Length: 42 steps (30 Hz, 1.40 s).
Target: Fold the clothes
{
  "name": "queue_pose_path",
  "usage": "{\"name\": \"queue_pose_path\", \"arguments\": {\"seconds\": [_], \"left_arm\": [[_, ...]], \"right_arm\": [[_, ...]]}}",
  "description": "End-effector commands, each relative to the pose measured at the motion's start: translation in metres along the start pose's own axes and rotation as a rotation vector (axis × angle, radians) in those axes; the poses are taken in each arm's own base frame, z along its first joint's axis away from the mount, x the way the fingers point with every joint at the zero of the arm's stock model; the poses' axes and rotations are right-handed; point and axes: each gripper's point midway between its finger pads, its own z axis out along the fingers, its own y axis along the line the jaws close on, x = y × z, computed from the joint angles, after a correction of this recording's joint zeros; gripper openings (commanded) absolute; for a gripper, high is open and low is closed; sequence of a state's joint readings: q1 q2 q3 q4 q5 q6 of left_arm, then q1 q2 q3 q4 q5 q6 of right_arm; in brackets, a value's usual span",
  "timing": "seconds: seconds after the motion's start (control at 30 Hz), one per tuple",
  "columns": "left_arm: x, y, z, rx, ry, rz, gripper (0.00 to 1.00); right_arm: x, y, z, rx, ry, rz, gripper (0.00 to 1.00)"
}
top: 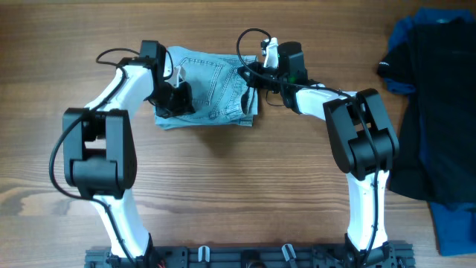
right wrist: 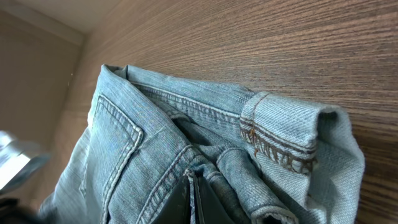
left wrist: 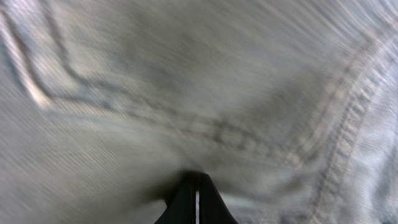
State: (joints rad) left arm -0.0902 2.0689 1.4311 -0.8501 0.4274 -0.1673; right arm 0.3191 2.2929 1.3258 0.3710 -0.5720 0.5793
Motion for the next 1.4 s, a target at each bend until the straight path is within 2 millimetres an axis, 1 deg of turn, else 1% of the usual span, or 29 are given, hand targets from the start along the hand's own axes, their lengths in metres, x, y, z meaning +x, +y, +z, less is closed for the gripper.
{"name": "queue_pose_path", "arguments": {"seconds": [0.0, 0.03, 0.07, 0.13, 0.2, 0.3, 0.33, 0.37, 0.43, 0.53, 0.6, 0.63, 0.67, 0.73, 0.77, 0.83, 0.87, 0.9, 0.93, 0.97, 1.03, 1.07, 1.1, 1.13, 1.17, 1.2, 1.23, 1.3, 1.37], "left_arm": [[-0.003, -0.031, -0.054, -0.043, -0.142, 0.065, 0.04], [-0.007, -0.022, -0.072, -0.114, -0.204, 0.011, 0.04], [-0.008, -0.019, -0.076, -0.132, -0.220, -0.005, 0.04], [-0.010, -0.008, -0.076, -0.151, -0.223, -0.029, 0.04], [-0.012, 0.010, -0.071, -0.201, -0.221, -0.080, 0.04], [-0.013, 0.039, -0.054, -0.250, -0.178, -0.140, 0.04], [-0.012, 0.053, -0.045, -0.276, -0.153, -0.165, 0.04], [-0.008, 0.068, -0.034, -0.300, -0.123, -0.219, 0.04], [0.001, 0.083, -0.023, -0.320, -0.083, -0.285, 0.04], [0.015, 0.097, -0.008, -0.335, -0.043, -0.348, 0.04], [0.017, 0.098, -0.005, -0.335, -0.039, -0.343, 0.04], [0.014, 0.096, -0.007, -0.331, -0.051, -0.339, 0.04], [0.011, 0.092, -0.011, -0.318, -0.064, -0.334, 0.04], [-0.001, 0.072, -0.029, -0.253, -0.116, -0.311, 0.04], [-0.010, 0.053, -0.047, -0.196, -0.165, -0.285, 0.04], [-0.021, -0.005, -0.092, -0.039, -0.279, -0.172, 0.04], [-0.021, -0.025, -0.106, 0.002, -0.319, -0.120, 0.04], [-0.019, -0.048, -0.122, 0.031, -0.372, -0.059, 0.07], [-0.017, -0.061, -0.129, 0.044, -0.395, -0.025, 0.08], [-0.012, -0.079, -0.132, 0.062, -0.408, 0.021, 0.08], [-0.003, -0.094, -0.121, 0.066, -0.378, 0.058, 0.11], [0.000, -0.097, -0.113, 0.064, -0.358, 0.067, 0.13], [0.003, -0.101, -0.102, 0.058, -0.331, 0.078, 0.14], [0.004, -0.104, -0.084, 0.052, -0.299, 0.091, 0.13], [0.003, -0.106, -0.075, 0.051, -0.288, 0.097, 0.14], [0.000, -0.108, -0.062, 0.049, -0.275, 0.106, 0.14], [-0.003, -0.109, -0.051, 0.049, -0.268, 0.113, 0.14], [-0.008, -0.110, -0.021, 0.057, -0.236, 0.091, 0.14], [-0.003, -0.117, 0.005, 0.106, -0.173, 0.091, 0.13]], "right_arm": [[0.015, -0.021, 0.007, 0.039, 0.033, 0.033, 0.04], [0.016, -0.020, 0.007, 0.036, 0.035, 0.031, 0.04], [0.016, -0.020, 0.007, 0.035, 0.035, 0.031, 0.04], [0.016, -0.020, 0.007, 0.035, 0.035, 0.031, 0.04], [0.017, -0.019, 0.007, 0.028, 0.039, 0.032, 0.04], [0.018, -0.018, 0.007, 0.020, 0.046, 0.032, 0.04], [0.018, -0.018, 0.007, 0.020, 0.046, 0.032, 0.04], [0.017, -0.018, 0.007, 0.021, 0.045, 0.032, 0.04], [0.017, -0.018, 0.007, 0.021, 0.045, 0.032, 0.04], [0.017, -0.018, 0.007, 0.021, 0.045, 0.033, 0.04], [0.017, -0.018, 0.007, 0.020, 0.045, 0.036, 0.04], [0.017, -0.018, 0.007, 0.020, 0.045, 0.043, 0.04], [0.015, -0.016, 0.006, 0.018, 0.041, 0.049, 0.04], [0.008, -0.009, 0.003, 0.007, 0.025, 0.034, 0.04], [0.000, -0.001, -0.001, -0.003, 0.009, 0.016, 0.04], [-0.020, 0.023, -0.017, -0.027, -0.025, -0.053, 0.07], [-0.030, 0.034, -0.025, -0.034, -0.042, -0.069, 0.08], [-0.045, 0.050, -0.042, -0.040, -0.064, -0.088, 0.12], [-0.055, 0.059, -0.056, -0.036, -0.078, -0.095, 0.18], [-0.066, 0.063, -0.074, -0.023, -0.091, -0.085, 0.27], [-0.083, 0.058, -0.108, 0.021, -0.110, -0.044, 0.36], [-0.089, 0.051, -0.123, 0.047, -0.117, -0.018, 0.49], [-0.096, 0.037, -0.146, 0.090, -0.123, 0.028, 0.61], [-0.102, 0.018, -0.169, 0.137, -0.136, 0.084, 0.72], [-0.103, 0.006, -0.179, 0.161, -0.139, 0.118, 0.85], [-0.101, -0.011, -0.190, 0.194, -0.133, 0.167, 0.99], [-0.097, -0.023, -0.198, 0.221, -0.121, 0.209, 0.99], [-0.084, -0.052, -0.217, 0.300, -0.094, 0.309, 0.99], [-0.075, -0.070, -0.229, 0.377, -0.084, 0.364, 1.00]]}}
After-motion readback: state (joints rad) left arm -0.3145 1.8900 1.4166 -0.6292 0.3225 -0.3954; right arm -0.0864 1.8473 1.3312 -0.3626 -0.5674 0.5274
